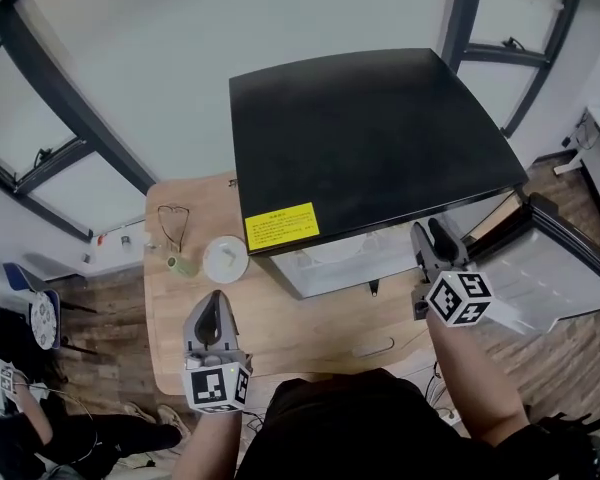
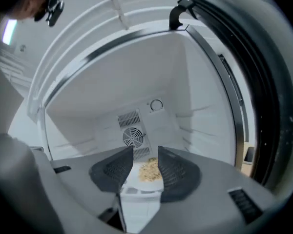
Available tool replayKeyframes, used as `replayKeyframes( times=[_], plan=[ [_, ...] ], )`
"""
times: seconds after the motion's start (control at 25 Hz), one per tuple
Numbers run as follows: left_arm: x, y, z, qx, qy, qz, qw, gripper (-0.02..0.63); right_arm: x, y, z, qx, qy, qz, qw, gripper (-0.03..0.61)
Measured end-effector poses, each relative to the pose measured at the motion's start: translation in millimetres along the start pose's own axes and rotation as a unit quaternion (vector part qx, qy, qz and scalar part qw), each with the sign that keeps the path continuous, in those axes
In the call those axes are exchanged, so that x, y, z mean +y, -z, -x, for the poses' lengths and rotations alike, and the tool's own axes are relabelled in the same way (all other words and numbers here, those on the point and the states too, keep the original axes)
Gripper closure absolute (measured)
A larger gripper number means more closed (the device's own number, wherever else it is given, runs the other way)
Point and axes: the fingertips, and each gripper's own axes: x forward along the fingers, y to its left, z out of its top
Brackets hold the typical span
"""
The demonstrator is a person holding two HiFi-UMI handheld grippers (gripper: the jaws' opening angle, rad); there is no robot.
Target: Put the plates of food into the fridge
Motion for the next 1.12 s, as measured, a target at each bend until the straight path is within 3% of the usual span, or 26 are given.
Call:
replayKeyframes(
  times=[0.24, 0.6, 0.92, 1.12],
  plan=[
    [28, 6, 25, 0.002, -0.020, 0.007, 0.9998, 0.611, 46, 4, 15, -0.016, -0.064, -0.040, 0.997, 0.411],
    [91, 20, 88, 0.023, -0.067, 0.009, 0.9975, 0.611, 147, 68, 24, 0.034, -0.145, -0.046, 0.988, 0.433],
    [148, 44, 160, 0.038, -0.116, 0.014, 0.9924, 0.611, 272, 125, 26, 0.089, -0.249, -0.034, 0.964, 0.439],
    [189, 54, 210, 0.042, -0.148, 0.019, 0.9880, 0.611, 351, 166, 39, 0.140, -0.313, -0.071, 0.937, 0.451]
  ],
)
